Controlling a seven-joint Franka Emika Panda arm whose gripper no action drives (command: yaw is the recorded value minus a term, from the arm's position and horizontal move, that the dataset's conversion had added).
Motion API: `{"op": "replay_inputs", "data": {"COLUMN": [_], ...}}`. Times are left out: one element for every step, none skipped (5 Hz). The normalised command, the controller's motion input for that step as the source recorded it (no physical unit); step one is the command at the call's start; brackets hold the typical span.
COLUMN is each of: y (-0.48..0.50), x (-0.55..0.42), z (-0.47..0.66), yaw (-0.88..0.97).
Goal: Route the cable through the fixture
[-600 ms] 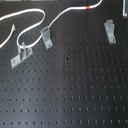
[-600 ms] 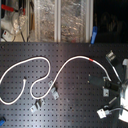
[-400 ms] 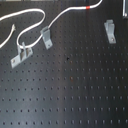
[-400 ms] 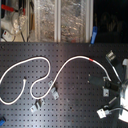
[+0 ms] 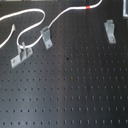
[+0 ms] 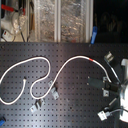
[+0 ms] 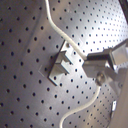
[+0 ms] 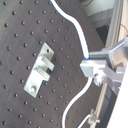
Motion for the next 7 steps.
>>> {"op": "replay_inputs", "data": {"y": [0.316,0.325,0.262,0.005,-0.129,-0.043,-0.047], "x": [0.024,0.001,-0.093,-0.023,-0.422,-0.088,-0.206], "z": [0.31,0.31,0.29,0.00,0.47,0.05,0.18], "yaw": [-0.51,-0.50,-0.50,-0.01,-0.17,-0.03,-0.03]}}
